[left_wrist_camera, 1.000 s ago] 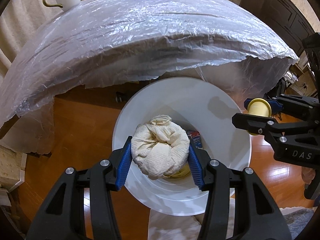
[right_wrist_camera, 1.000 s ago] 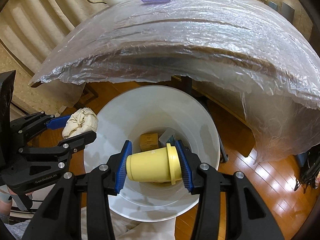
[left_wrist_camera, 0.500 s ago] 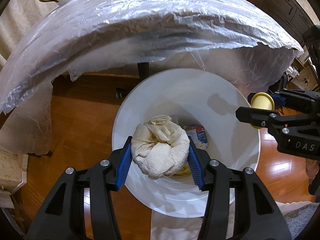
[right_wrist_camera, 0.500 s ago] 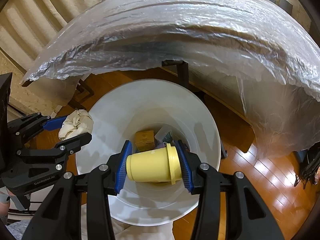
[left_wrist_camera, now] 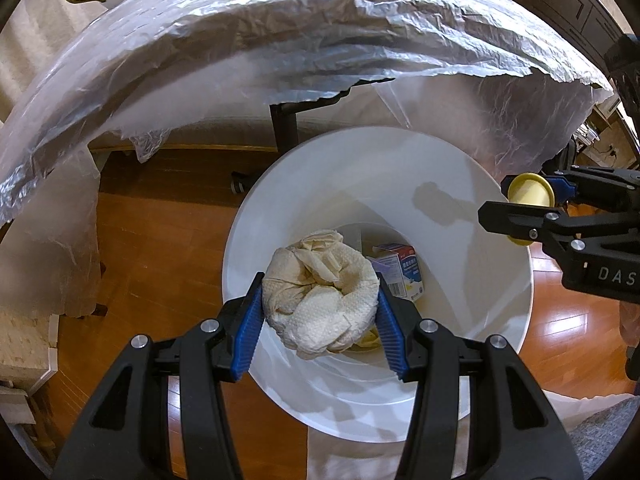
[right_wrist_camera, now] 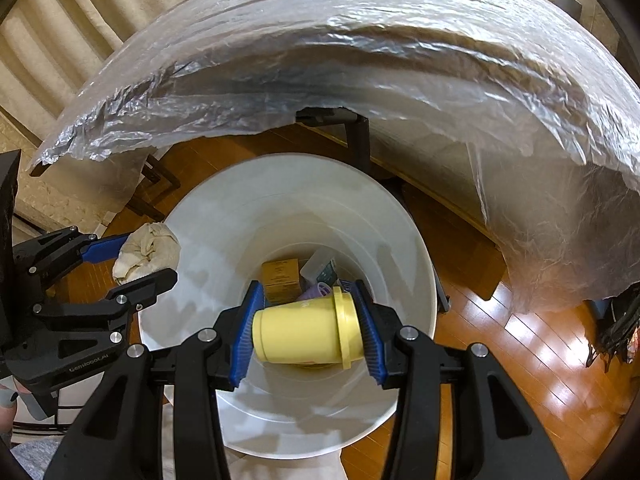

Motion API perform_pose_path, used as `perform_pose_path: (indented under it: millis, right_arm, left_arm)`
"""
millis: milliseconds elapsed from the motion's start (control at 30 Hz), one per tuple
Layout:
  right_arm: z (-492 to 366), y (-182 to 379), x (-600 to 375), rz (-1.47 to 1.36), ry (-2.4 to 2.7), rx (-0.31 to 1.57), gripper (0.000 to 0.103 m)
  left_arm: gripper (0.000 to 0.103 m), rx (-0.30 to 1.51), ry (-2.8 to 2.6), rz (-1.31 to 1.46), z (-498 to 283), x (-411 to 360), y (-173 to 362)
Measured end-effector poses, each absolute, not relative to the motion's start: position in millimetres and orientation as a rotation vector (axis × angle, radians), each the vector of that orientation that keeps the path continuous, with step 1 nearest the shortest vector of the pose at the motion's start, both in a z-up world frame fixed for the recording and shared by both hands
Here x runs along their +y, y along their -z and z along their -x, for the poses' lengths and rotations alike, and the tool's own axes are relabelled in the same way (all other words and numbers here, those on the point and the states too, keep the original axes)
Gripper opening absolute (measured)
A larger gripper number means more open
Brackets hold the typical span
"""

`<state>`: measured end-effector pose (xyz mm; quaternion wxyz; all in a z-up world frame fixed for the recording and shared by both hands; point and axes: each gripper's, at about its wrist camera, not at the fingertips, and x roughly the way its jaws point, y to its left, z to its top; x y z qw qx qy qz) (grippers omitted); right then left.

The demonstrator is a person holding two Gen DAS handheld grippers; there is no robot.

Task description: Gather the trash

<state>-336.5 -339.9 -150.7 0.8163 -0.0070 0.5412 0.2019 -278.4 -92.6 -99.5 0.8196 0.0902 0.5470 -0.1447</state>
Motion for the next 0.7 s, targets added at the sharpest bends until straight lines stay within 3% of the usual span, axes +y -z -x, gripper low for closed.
perform_pose_path:
  millis: [533, 600, 633, 667, 700]
  right_arm:
    - [330.6, 152.5, -342.1, 0.018, -0.432, 1.168, 0.045]
    - [331.3, 150.4, -343.4, 0.001, -0.451, 1.157, 0.049]
    - [332.3, 147.7, -344.9, -0.011, -0.444, 1.143, 0.067]
    - [333.1, 145.2, -348.3, -0.029, -0.430, 1.129, 0.077]
    - [333.5, 142.8, -351.0, -0.050, -0.431, 1.119, 0.084]
  left_arm:
    - [0.052, 1.158, 0.325, -0.212, 275.9, -100.3, 97.0]
    - [0.064, 1.119, 0.350, -0.172, 276.2, -97.7, 92.5]
    - [0.087, 1.106, 0.349, -0.157, 275.4, -95.5, 91.6]
    - [0.096, 1.089, 0.347, -0.139, 275.2, -93.6, 89.5]
    - [0.096, 1.081, 0.340, -0.119, 274.3, -91.0, 87.8]
